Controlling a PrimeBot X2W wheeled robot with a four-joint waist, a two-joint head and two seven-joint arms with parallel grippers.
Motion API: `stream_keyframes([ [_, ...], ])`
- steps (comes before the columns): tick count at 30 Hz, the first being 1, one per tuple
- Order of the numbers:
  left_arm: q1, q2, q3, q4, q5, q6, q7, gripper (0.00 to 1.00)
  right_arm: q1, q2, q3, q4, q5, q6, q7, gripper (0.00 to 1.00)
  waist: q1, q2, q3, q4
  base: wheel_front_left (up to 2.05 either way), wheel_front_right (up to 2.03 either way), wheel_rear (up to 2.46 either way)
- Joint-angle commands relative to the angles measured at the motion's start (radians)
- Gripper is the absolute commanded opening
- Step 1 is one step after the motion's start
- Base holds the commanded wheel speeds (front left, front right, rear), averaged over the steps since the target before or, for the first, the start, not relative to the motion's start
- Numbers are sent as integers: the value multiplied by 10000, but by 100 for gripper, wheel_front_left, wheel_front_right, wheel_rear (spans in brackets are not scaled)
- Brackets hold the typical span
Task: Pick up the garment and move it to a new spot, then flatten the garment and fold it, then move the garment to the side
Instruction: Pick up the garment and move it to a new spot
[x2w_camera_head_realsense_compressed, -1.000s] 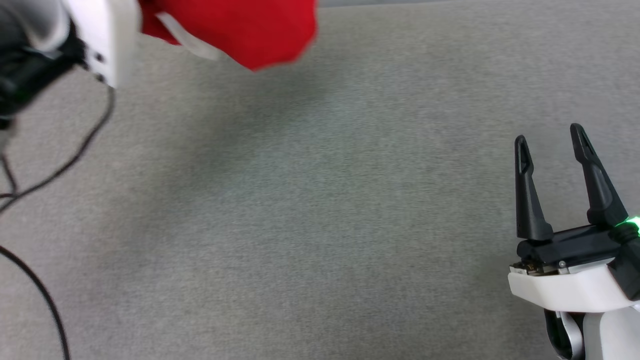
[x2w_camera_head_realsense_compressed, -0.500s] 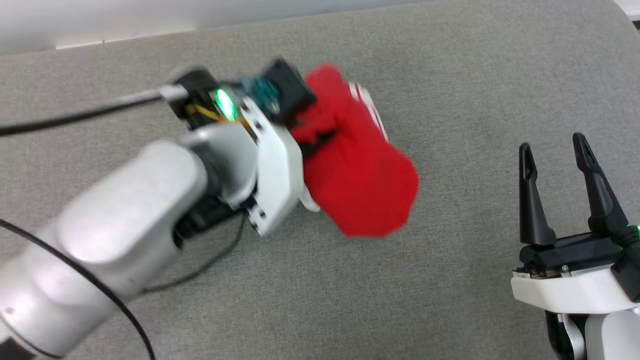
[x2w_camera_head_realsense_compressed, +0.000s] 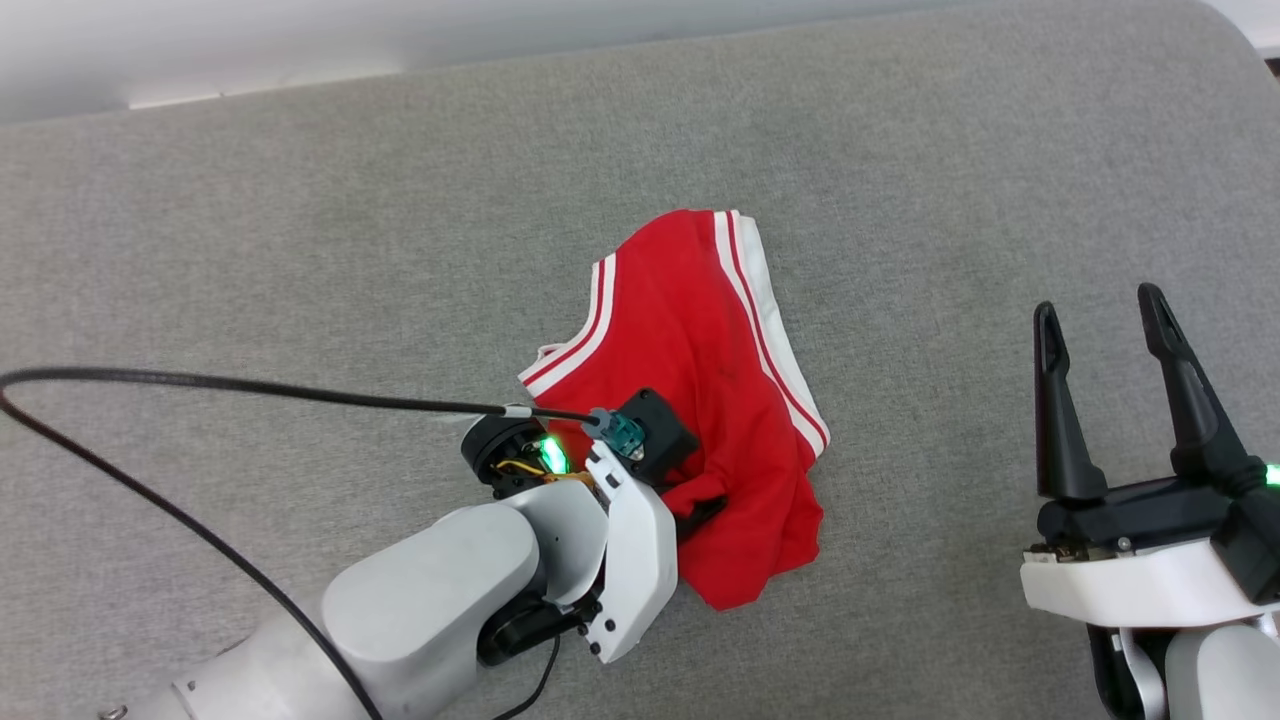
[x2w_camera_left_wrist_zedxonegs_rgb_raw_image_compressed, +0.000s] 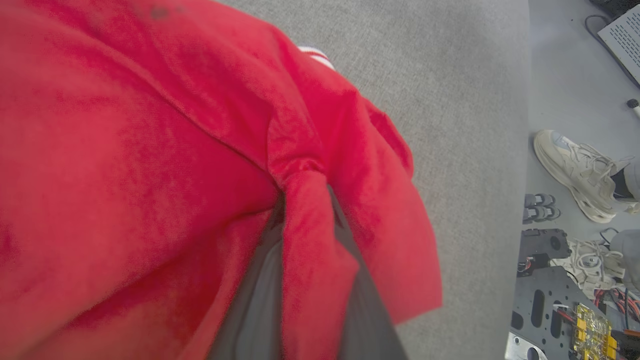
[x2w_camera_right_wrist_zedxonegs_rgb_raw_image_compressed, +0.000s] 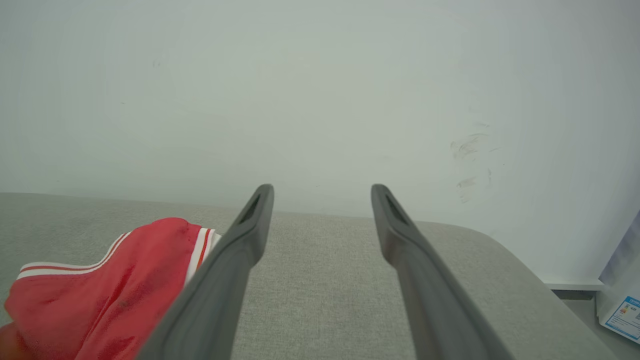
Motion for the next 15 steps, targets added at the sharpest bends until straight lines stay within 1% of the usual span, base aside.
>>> stream_keyframes([
  [1,210,-14,-30,93,-15,10,-60,0,167,29,0,23,-23,-7,-24,100,1,-1,-83,59,0,0,0],
  [2,227,-99,64,178,-41,12,-301,48,206,29,-3,42,-48,-7,-24,100,1,-1,-162,103,0,0,0],
  [3,178,-180,191,235,-13,58,-580,100,237,29,-3,54,-70,-7,-24,100,1,-1,-249,150,0,0,0],
  [5,21,-253,395,274,217,198,-1189,100,316,28,4,68,-94,-7,-24,100,1,-1,-428,240,0,0,0],
  [9,-13,-312,937,132,674,895,-2576,100,552,28,7,134,-130,-7,-24,100,1,-1,-815,441,0,0,0],
  [12,225,-189,1334,42,1101,1725,-3611,100,684,28,-52,177,-129,-7,-24,100,1,-1,-1081,616,0,0,0],
  [15,548,-35,1820,34,1409,2758,-4582,100,782,28,-82,216,-187,-7,-24,100,1,-1,-1301,801,0,0,0],
])
